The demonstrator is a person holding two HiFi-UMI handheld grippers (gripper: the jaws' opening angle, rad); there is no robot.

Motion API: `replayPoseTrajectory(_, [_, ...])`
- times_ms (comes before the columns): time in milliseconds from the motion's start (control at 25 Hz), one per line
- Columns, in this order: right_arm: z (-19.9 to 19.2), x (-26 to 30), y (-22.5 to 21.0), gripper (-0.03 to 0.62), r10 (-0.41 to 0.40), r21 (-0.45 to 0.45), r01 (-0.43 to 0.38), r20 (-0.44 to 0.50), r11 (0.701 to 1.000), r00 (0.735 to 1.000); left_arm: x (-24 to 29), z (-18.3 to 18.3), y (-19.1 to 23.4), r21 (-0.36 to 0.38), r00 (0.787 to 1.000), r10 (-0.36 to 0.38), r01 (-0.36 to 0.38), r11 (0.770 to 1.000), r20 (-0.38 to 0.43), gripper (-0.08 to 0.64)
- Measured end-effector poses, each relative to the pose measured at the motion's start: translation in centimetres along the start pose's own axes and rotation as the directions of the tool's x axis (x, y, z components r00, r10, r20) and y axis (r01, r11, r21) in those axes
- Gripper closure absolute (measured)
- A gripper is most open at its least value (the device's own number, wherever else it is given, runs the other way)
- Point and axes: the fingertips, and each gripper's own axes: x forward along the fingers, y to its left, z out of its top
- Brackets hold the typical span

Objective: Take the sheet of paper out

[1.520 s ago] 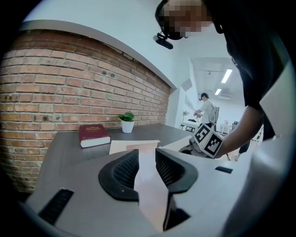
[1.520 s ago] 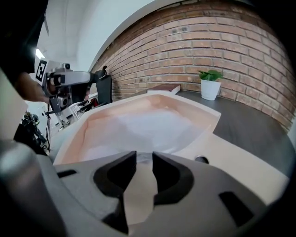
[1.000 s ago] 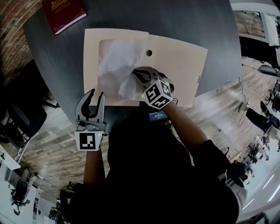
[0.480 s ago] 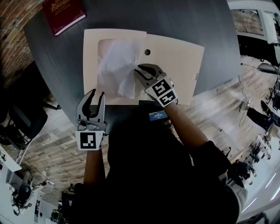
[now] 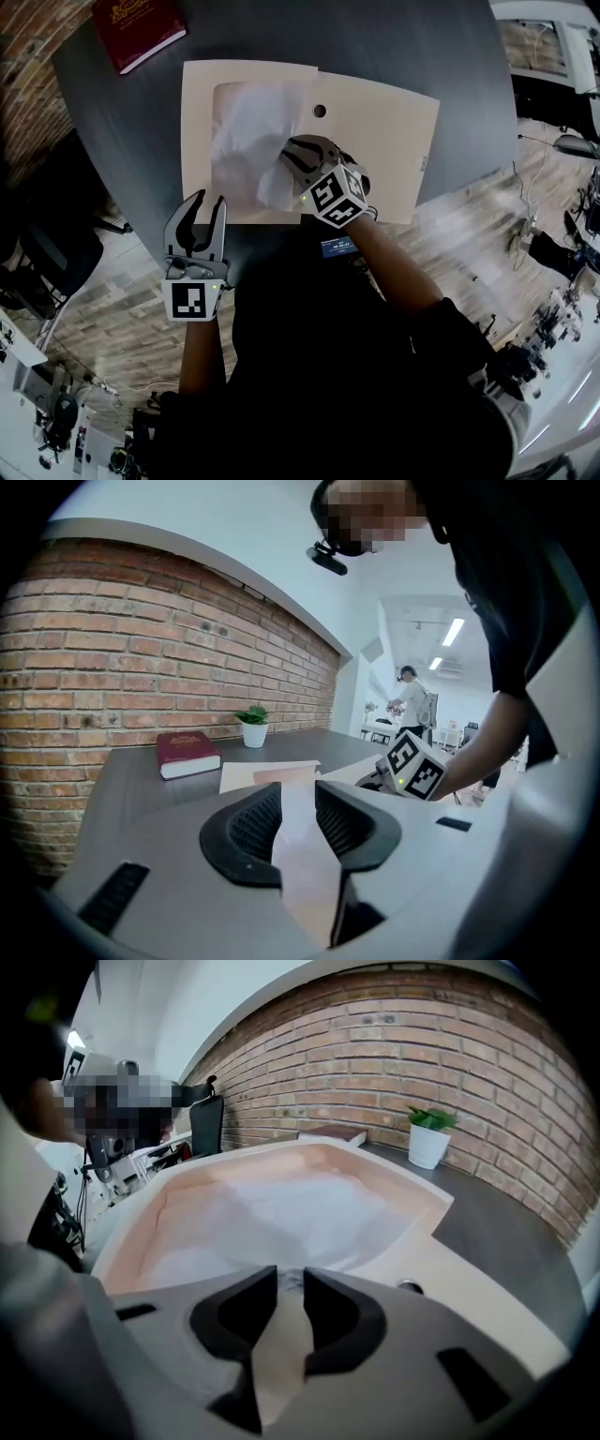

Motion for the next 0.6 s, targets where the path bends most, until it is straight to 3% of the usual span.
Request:
replayPoseTrajectory(160, [0.1, 0.5, 0.5, 0.581, 0.018, -0.014, -0.018, -0.011, 1.0, 1.0, 0.0, -0.1, 0.4, 0.007, 1.0, 0.001, -0.001, 1.0, 0.003, 0.454])
replayPoseTrajectory(440, [-0.4, -1.0, -0.1, 0.589, 0.008, 0.013, -0.008, -0.006, 1.0, 1.0, -0.4, -0.1, 0.4, 0.008, 1.0, 0.002, -0.002, 1.0, -0.001, 0.454])
replayPoseTrajectory(600, [-0.8, -3.4, -0.7, 0.589, -0.027, 0.008, 0.027, 0.011, 1.0, 1.0, -0.8, 0.7, 0.1, 0.022, 0.999, 0.002, -0.003, 1.0, 0.043, 0.454])
